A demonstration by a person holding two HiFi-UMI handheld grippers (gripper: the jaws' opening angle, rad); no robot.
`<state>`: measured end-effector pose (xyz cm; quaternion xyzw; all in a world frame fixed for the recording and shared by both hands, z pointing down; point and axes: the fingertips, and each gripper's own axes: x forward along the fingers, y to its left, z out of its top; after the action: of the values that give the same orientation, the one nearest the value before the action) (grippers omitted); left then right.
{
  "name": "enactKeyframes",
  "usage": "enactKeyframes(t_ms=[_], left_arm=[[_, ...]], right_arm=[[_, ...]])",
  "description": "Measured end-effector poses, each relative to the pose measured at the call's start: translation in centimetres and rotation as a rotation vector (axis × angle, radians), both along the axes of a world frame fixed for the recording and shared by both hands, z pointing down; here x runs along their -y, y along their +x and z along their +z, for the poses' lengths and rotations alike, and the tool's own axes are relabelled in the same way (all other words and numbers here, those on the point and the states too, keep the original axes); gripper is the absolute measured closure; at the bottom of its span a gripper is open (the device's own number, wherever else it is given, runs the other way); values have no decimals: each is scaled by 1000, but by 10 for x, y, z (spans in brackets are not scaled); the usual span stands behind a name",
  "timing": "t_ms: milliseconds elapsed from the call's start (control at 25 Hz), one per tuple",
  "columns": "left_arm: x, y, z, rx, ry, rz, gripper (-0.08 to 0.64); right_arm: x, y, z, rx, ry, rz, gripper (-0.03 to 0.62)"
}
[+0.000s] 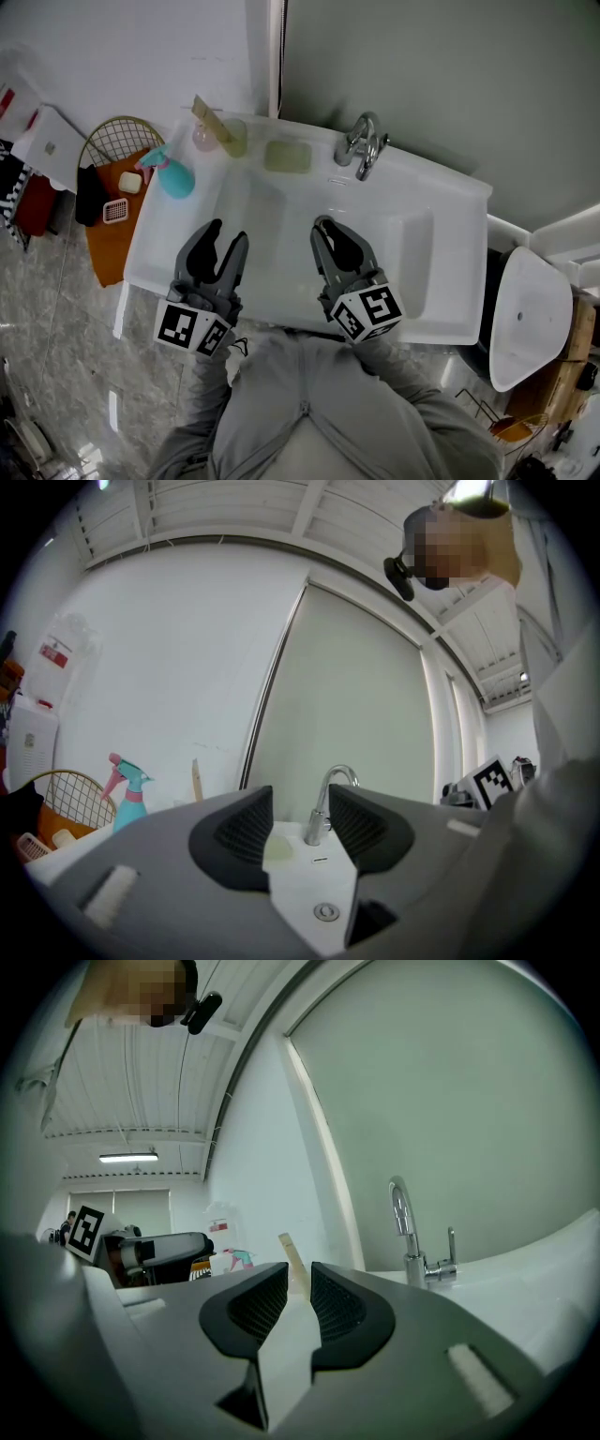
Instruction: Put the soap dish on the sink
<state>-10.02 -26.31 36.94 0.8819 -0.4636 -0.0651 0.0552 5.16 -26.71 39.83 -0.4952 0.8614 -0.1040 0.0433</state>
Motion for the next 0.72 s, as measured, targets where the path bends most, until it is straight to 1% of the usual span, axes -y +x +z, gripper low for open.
enactKeyframes(t_ms=[720], left_arm=[[-3, -5, 0, 14, -1, -56, 359]], right_arm=[[9, -3, -2, -10, 11, -53, 517]])
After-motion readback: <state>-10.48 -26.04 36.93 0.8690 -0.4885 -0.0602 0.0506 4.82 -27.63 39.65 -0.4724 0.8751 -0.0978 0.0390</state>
